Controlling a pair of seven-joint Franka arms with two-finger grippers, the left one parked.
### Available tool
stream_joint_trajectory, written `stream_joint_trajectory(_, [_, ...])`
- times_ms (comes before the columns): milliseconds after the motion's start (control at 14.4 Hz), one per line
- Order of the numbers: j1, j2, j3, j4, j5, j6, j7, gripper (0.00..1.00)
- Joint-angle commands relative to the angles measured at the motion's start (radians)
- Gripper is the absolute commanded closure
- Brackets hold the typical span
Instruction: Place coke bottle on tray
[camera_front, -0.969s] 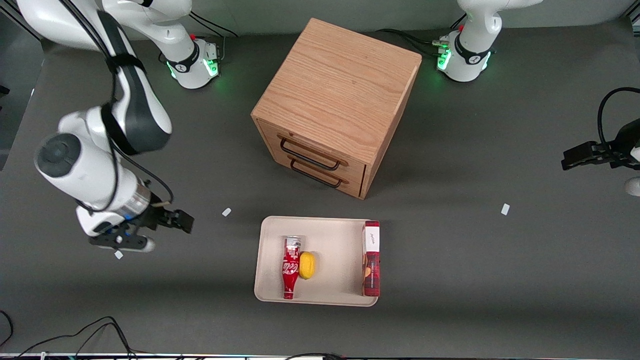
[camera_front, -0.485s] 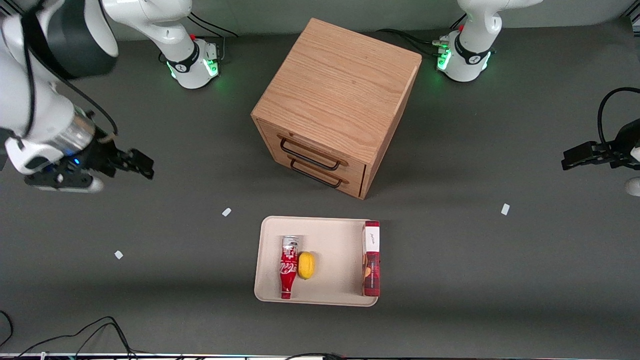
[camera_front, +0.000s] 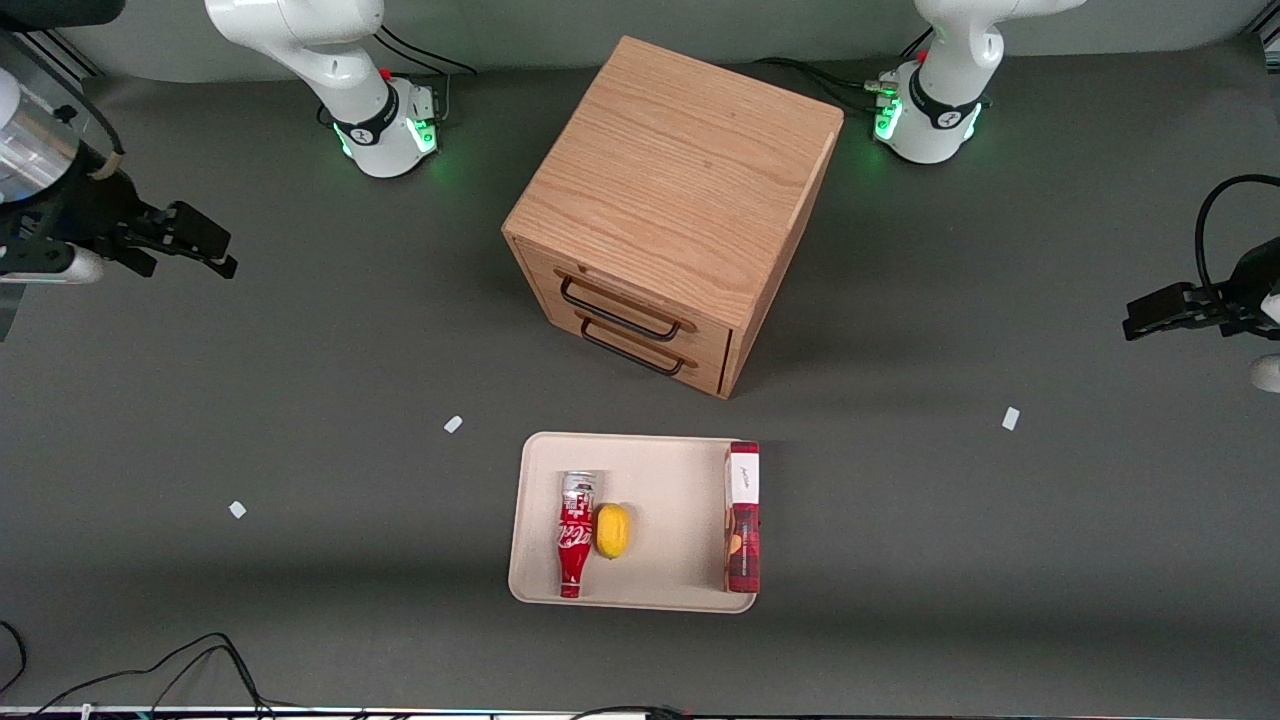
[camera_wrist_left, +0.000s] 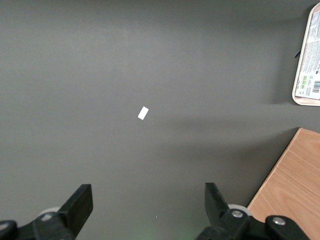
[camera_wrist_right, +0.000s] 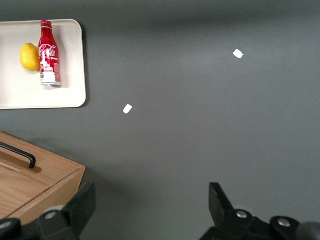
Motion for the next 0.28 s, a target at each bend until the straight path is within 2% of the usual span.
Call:
stream_joint_trajectory(0, [0.0, 0.001, -0.003, -0.002, 0.022, -0.004, -0.017, 0.0])
stream_joint_trajectory(208, [0.005, 0.038, 0.0, 0.024, 0.014, -0.004, -0.008, 0.0])
